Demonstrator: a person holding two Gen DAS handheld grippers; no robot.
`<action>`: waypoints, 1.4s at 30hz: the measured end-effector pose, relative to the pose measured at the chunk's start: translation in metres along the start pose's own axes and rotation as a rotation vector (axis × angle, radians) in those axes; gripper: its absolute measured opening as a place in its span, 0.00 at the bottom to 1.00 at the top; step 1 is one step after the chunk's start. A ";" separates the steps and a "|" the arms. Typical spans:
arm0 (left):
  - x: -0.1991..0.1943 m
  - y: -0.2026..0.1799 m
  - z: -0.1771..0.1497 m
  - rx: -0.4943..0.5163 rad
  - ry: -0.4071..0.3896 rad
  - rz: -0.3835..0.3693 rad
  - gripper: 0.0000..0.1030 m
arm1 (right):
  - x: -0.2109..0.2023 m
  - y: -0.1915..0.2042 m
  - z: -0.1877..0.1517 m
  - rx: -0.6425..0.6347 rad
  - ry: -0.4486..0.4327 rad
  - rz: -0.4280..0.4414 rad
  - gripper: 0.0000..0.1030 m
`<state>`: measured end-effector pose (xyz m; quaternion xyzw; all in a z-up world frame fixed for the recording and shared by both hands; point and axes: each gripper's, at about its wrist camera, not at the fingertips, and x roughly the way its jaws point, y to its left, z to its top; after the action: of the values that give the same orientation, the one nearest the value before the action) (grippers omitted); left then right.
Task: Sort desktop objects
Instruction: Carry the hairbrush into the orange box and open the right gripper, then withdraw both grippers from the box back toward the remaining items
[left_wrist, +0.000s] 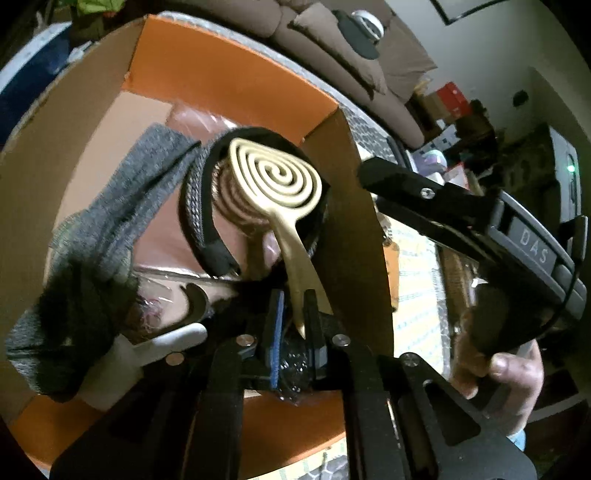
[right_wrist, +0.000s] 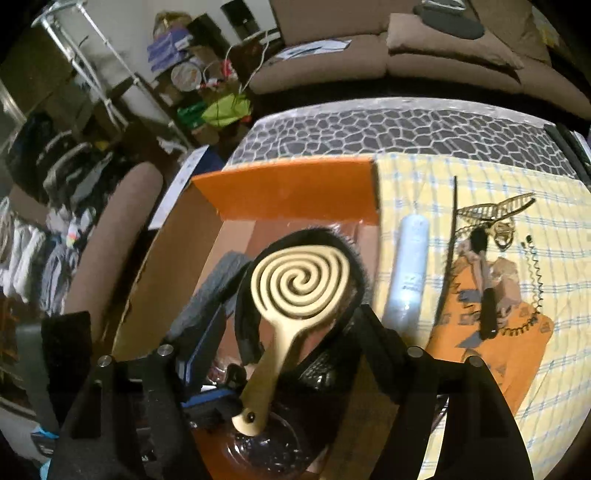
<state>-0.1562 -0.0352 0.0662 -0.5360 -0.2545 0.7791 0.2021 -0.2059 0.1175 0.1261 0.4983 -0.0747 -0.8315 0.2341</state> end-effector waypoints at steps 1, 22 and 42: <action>-0.003 -0.001 0.000 -0.004 -0.009 -0.002 0.25 | -0.003 -0.002 0.001 0.005 -0.008 0.004 0.71; 0.032 -0.055 -0.005 0.346 0.002 0.322 0.49 | -0.020 -0.030 -0.003 0.058 -0.024 0.001 0.71; 0.004 -0.006 0.013 0.191 -0.047 0.327 0.49 | -0.022 -0.028 -0.006 0.053 -0.024 0.003 0.71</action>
<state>-0.1694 -0.0307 0.0711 -0.5303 -0.0936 0.8345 0.1166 -0.2008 0.1530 0.1310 0.4941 -0.1003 -0.8348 0.2211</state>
